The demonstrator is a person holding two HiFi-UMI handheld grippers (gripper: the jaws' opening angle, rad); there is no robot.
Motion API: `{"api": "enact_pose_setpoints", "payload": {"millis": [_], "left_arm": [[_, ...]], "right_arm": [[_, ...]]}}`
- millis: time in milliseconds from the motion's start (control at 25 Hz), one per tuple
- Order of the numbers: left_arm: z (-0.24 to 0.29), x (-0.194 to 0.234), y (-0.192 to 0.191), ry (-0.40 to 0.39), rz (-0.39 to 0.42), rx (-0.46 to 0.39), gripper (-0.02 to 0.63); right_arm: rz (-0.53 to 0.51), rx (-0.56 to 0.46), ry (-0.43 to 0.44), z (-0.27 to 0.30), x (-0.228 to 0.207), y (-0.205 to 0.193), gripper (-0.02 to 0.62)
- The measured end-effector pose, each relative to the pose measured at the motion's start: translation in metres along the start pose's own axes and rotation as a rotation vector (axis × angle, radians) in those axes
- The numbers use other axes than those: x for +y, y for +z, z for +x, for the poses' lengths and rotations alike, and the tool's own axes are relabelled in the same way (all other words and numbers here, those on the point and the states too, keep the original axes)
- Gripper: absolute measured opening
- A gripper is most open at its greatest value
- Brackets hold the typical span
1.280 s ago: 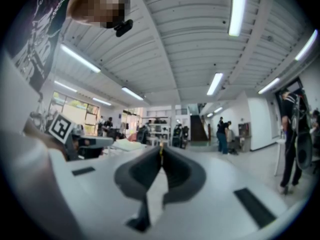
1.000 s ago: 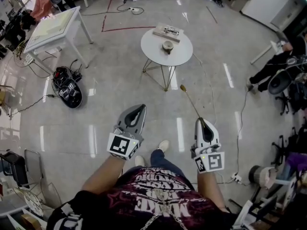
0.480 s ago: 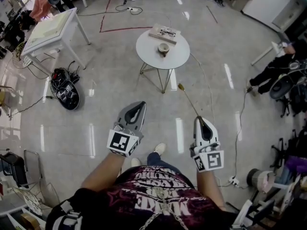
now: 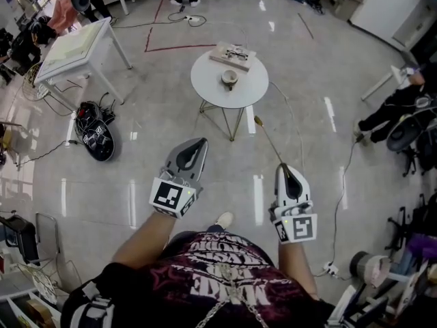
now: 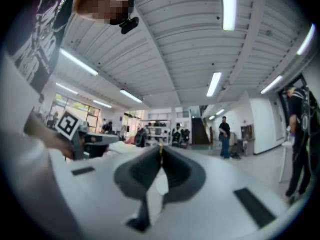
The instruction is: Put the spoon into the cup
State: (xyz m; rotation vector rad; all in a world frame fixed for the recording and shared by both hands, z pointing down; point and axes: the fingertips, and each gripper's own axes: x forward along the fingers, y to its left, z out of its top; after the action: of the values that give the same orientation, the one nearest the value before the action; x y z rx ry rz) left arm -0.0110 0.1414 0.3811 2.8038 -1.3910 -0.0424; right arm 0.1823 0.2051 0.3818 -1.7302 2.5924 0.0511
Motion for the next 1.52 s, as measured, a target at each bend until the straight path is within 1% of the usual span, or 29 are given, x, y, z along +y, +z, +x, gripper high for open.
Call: {"api": "enact_pose_setpoints", "payload": {"millis": [200, 320, 520, 720, 880, 1160, 1520], "left_arm": [[0.018, -0.003, 0.009, 0.032, 0.002, -0.024, 0.028], [0.024, -0.006, 0.008, 0.041, -0.002, -0.029, 0.028], [0.021, -0.003, 0.009, 0.061, -0.001, -0.027, 0.028], [0.012, 0.0, 0.003, 0.078, -0.016, -0.009, 0.028], [0.015, 0.011, -0.005, 0.084, -0.025, -0.001, 0.028], [0.027, 0.032, 0.0, 0.089, -0.013, -0.011, 0.028], [0.055, 0.061, -0.002, 0.072, -0.023, -0.001, 0.028]], "right_arm": [[-0.002, -0.011, 0.037, 0.009, -0.019, 0.006, 0.035], [-0.003, -0.019, 0.053, 0.016, -0.025, 0.008, 0.035], [0.002, -0.036, 0.079, 0.021, -0.023, 0.012, 0.035], [0.017, -0.014, 0.097, 0.025, -0.017, 0.007, 0.035], [0.023, -0.005, 0.099, 0.034, -0.017, -0.001, 0.035], [0.024, 0.001, 0.104, 0.058, -0.016, -0.003, 0.035], [0.02, 0.018, 0.088, 0.097, -0.026, -0.005, 0.035]]}}
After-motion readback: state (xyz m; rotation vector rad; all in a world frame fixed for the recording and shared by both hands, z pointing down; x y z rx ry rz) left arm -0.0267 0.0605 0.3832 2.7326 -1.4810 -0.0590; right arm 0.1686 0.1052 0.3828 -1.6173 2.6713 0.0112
